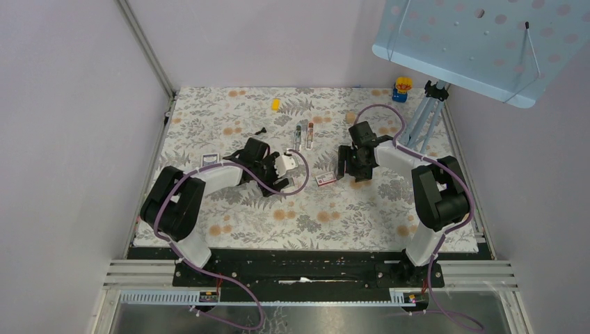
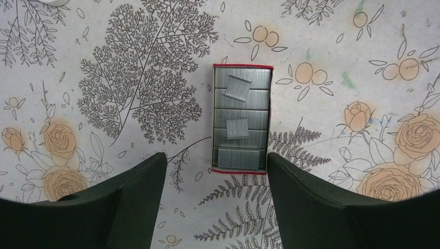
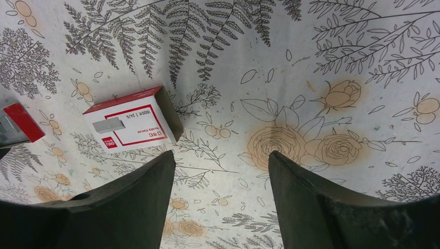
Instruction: Unload the staples from the stapler
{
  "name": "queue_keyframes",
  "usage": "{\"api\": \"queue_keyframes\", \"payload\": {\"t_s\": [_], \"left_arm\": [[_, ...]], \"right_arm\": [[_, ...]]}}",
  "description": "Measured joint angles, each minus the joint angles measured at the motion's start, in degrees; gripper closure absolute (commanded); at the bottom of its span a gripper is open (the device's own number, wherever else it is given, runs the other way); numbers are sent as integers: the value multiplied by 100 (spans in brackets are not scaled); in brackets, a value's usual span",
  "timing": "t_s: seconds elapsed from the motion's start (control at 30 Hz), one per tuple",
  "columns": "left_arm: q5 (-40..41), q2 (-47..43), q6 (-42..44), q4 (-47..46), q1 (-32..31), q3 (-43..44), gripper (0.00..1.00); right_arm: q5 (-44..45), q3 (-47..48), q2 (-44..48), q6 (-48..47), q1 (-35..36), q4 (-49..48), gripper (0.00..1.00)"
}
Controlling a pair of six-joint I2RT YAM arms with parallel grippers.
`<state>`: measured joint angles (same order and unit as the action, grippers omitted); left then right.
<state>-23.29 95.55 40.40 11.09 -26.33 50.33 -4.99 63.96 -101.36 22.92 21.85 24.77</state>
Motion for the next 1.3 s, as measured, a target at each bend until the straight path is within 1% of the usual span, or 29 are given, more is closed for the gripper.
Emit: {"api": "queue_keyframes", "payload": {"t_s": [0.07, 0.27, 0.37, 0.53, 0.6, 0.7, 0.8, 1.0, 1.13, 1.3], "left_arm": [[7, 20, 15, 7, -28, 24, 29], [-2, 48, 44, 63, -103, 50, 42], [-31, 101, 98, 181, -133, 136, 45], [-46, 129, 188, 271, -173, 186, 47], [-44, 129, 212, 280, -186, 186, 47], [-39, 131, 249, 308, -223, 203, 48], [-31, 133, 273, 310, -291, 205, 49], [-26, 203, 269, 402, -391, 304, 50], [-28, 251, 269, 446, -459, 369, 50], [-37, 289, 267, 474, -546, 417, 52]], "right_arm": [[0, -7, 0, 0, 0, -2, 27], [105, -7, 0, 9, 0, 0, 27], [164, -7, 0, 31, -13, 9, 28], [271, 59, 0, 85, -28, 28, 30], [295, 109, 0, 109, -28, 24, 34], [413, 173, -24, 140, -31, 24, 44], [577, 245, -109, 160, -37, 28, 49], [750, 457, -374, 149, -44, 138, 53], [699, 509, -428, 129, -46, 184, 55], [533, 540, -518, 103, -48, 179, 55]]}}
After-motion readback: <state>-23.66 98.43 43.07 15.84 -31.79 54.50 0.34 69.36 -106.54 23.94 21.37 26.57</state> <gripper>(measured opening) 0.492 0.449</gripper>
